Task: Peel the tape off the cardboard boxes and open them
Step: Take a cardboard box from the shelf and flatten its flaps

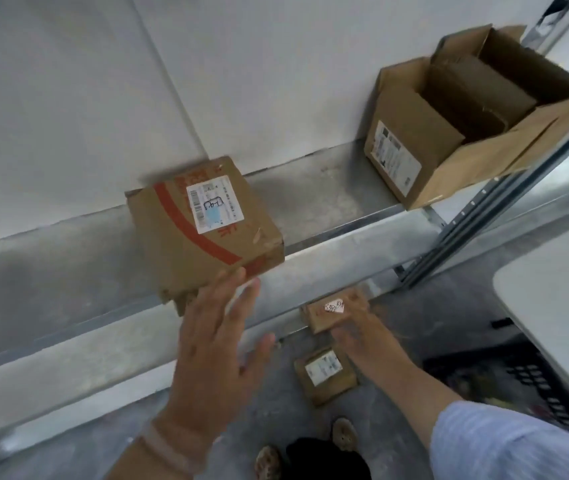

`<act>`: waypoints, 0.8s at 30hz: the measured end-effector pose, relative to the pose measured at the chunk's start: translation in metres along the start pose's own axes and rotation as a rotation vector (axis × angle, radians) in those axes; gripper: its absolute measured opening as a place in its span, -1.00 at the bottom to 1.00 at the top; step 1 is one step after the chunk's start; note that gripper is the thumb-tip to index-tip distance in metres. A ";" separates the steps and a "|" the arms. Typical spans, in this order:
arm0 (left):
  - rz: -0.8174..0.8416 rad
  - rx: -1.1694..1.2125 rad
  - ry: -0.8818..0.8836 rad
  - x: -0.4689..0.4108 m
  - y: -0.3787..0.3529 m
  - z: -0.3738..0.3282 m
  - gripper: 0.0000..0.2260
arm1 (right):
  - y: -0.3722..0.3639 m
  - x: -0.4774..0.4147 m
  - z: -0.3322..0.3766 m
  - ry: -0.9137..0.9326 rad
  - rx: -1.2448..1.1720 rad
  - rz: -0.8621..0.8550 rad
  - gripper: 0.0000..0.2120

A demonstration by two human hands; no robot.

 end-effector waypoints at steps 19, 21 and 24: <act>0.729 0.250 0.733 0.229 -0.566 0.209 -0.35 | -0.186 -0.217 -0.399 -0.343 0.053 0.117 -0.50; 0.729 0.294 0.823 0.249 -0.610 0.232 -0.31 | -0.213 -0.247 -0.429 -0.335 0.109 0.134 -0.47; 0.700 0.418 1.004 0.270 -0.661 0.258 -0.21 | -0.242 -0.291 -0.468 -0.346 0.119 0.127 -0.45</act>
Point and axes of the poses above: each hand's wrist, its own x-axis away from the middle knuckle, its own y-axis out of the back of the hand, z = x × y, the point moved 7 cm from there along -x, towards the middle knuckle, and after that the axes turned 4 degrees about z, right-handed, at the moved point
